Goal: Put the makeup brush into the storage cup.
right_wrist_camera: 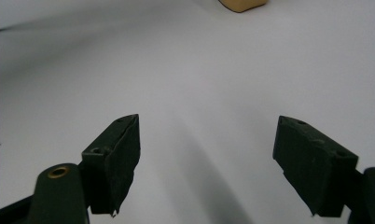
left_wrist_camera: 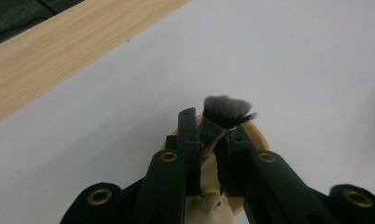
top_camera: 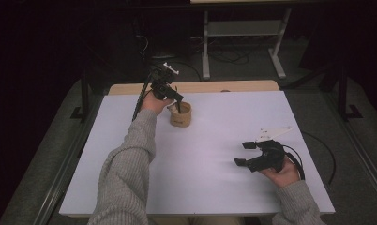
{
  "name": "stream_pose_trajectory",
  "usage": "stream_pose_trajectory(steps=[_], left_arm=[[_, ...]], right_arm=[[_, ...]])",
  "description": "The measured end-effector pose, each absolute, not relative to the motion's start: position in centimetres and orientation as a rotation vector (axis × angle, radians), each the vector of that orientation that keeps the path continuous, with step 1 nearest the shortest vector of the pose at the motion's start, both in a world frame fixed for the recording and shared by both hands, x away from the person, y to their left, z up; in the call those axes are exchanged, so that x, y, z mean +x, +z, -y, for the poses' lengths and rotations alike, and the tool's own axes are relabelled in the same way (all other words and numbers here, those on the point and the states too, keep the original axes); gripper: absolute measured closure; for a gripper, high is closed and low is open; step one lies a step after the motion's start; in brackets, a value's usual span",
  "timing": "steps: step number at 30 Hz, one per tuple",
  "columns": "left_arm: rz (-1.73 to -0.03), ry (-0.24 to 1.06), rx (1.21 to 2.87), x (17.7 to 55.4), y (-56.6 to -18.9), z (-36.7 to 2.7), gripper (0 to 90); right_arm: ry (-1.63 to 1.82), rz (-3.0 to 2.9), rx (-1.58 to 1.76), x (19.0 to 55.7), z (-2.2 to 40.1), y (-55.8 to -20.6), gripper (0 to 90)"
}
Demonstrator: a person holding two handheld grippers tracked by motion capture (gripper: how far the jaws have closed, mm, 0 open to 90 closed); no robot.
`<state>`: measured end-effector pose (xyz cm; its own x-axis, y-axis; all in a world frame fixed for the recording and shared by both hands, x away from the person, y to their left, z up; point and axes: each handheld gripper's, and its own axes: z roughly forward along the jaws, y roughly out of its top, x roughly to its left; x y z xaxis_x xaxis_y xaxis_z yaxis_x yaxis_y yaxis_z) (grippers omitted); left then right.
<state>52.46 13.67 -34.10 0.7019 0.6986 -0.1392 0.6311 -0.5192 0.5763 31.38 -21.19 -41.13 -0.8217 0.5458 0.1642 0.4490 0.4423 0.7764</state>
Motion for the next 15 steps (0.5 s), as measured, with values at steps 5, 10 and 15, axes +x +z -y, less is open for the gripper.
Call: stream_pose_trajectory(steps=[5, 10, 15], left_arm=[[-1.015, 0.154, 2.292, 52.61, -34.07, -13.97, 77.8], [-1.006, 0.15, 2.293, 52.61, -33.88, -14.17, 72.0], [-1.007, 0.143, 2.287, 52.41, -33.56, -14.44, 71.4]], right_arm=[[1.33, -2.58, 0.887, 31.33, 21.08, -41.14, 21.8], [1.331, -2.586, 0.882, 31.34, 21.0, -41.18, 21.8], [1.332, -2.578, 0.884, 31.3, 21.06, -41.13, 21.8]])
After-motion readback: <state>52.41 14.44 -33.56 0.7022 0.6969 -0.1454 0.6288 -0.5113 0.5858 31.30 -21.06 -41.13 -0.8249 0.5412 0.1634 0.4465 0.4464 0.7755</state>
